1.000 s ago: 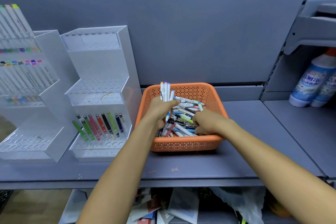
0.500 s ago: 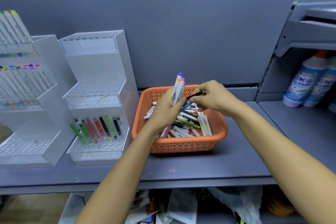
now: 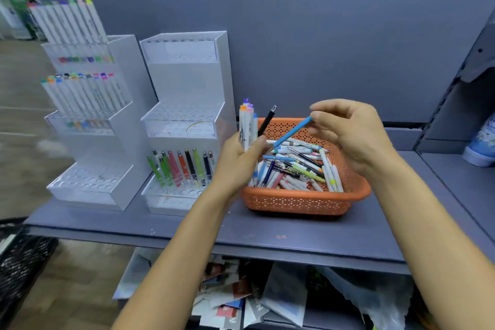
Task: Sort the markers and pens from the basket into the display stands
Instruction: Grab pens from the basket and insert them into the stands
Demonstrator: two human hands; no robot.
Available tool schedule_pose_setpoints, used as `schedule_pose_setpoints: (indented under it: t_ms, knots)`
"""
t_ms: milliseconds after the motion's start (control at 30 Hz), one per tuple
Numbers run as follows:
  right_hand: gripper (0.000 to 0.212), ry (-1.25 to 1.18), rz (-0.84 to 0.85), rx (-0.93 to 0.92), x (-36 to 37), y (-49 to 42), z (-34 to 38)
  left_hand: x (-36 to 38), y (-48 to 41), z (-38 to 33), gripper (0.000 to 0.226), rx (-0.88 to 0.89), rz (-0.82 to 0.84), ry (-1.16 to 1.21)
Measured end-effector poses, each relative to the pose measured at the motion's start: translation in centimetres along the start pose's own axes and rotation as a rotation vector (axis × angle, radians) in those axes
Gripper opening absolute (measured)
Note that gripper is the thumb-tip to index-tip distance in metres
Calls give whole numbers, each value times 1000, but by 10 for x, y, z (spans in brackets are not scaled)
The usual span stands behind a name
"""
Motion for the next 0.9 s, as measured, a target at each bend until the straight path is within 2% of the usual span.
schedule_pose_setpoints:
  t_ms: [133,367,500,700,900]
  knots:
    - [16,-58,-33,-56,29,11,-3,-23,17,4,13,-81,-2,164]
    - [20,-237,6,-70,100,26,-10,-77,35,5,12,-81,-37,223]
    - [19,-223,39,-83,153,32,-11,-121,36,8,9,-105,-25,237]
    - [26,-204,-62,-137,209,34,-13,-194,33,21,9,-207,-79,303]
    - [23,-128,-74,-146,257,44,-31,-244,34,41,9,-331,-53,480]
Point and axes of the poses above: each hand's wrist, its own y-axis away from the middle knuckle, its own x-axis out of the palm, z = x × y, the point moved 4 cm from there along -y, towards the middle knuckle, and after that the axes turned 2 degrees about z, right-handed, at the moved point
